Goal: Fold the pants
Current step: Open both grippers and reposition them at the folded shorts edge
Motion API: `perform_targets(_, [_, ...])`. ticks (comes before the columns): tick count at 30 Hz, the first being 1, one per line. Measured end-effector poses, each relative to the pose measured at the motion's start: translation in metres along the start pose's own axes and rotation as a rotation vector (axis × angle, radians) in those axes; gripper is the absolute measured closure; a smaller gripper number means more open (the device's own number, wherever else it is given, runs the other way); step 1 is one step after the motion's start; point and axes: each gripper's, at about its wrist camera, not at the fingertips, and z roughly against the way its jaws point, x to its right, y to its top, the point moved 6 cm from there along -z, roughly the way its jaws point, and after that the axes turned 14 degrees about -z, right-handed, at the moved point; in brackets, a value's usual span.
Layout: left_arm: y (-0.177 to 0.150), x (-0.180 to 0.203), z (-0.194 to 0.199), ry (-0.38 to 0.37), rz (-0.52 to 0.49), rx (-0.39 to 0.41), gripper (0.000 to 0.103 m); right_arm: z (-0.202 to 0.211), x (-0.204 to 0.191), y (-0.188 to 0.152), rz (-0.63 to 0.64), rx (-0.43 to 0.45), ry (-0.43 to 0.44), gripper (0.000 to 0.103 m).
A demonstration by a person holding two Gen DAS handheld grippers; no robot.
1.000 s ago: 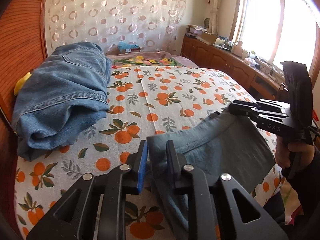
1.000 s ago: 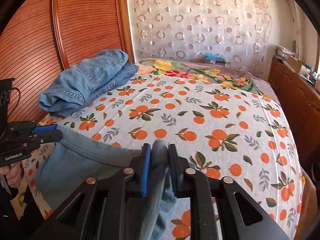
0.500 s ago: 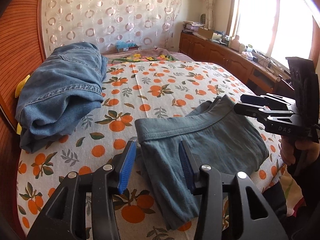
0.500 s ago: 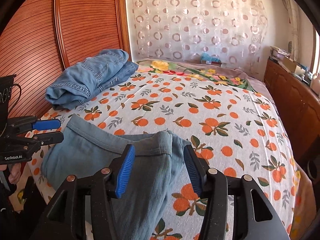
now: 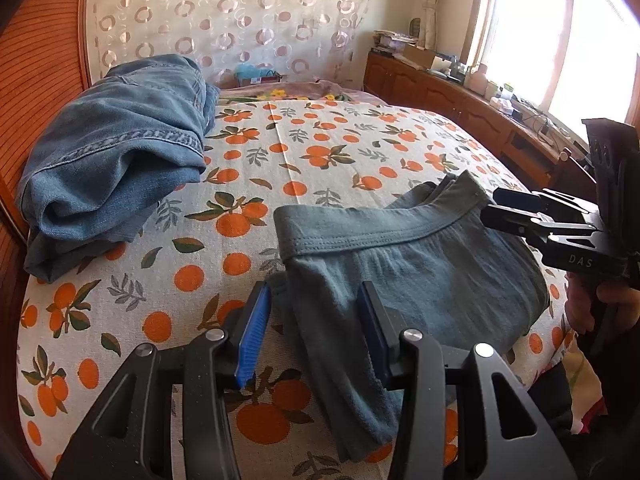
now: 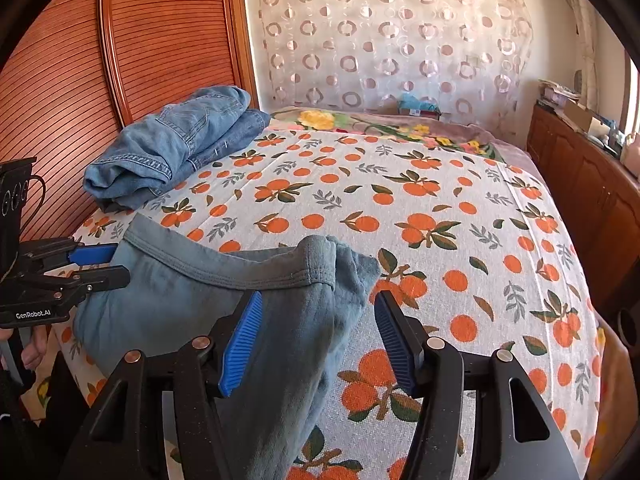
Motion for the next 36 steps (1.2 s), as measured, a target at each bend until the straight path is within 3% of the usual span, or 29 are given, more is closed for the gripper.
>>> perform_targets(20, [-0.005, 0.010, -0.015, -0.027, -0.055, -0.062, 0.056, -0.006, 0.004, -0.008, -0.018, -0.008, 0.008, 0.040])
perform_targets(21, [-0.005, 0.010, -0.016, -0.028, -0.057, -0.063, 0.050, -0.005, 0.005, -0.008, -0.018, -0.007, 0.009, 0.040])
perform_targets(22, [-0.007, 0.011, -0.017, -0.035, -0.056, -0.072, 0.029, -0.006, 0.004, -0.008, -0.019, -0.006, 0.009, 0.040])
perform_targets(23, [-0.007, 0.015, -0.018, -0.045, -0.071, -0.068, 0.023, -0.006, 0.004, -0.009, -0.019, -0.006, 0.010, 0.040])
perform_targets(36, [-0.006, 0.017, -0.018, -0.033, -0.068, -0.070, 0.023, -0.007, 0.005, -0.008, -0.021, -0.009, 0.009, 0.039])
